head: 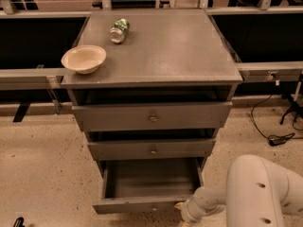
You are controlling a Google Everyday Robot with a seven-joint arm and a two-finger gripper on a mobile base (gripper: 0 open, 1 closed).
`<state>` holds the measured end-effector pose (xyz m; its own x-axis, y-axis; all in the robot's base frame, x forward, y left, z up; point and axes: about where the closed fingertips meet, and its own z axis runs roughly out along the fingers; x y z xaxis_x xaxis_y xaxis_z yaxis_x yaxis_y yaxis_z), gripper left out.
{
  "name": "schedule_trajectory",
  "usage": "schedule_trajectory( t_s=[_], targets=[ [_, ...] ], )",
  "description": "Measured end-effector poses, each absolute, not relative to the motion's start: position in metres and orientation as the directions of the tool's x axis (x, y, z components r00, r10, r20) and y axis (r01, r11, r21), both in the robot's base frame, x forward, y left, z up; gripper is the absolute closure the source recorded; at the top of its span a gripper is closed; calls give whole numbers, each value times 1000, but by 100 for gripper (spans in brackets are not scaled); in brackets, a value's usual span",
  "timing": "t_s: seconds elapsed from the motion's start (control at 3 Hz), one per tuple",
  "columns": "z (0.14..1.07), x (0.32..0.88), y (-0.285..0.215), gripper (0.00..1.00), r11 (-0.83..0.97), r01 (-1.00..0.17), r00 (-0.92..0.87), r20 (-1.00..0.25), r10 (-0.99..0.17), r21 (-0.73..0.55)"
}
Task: Close bottom drawer
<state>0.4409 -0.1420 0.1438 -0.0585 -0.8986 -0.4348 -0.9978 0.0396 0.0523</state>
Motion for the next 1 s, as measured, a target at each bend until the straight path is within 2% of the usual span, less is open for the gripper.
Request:
schedule_trajectory(
  t_s=[0.33,1.0],
  targets=[
    [124,451,-121,49,-23,-1000,21,-344,-939,2],
    [115,475,-98,97,-80,-994,100,-319,-943,-74]
  ],
)
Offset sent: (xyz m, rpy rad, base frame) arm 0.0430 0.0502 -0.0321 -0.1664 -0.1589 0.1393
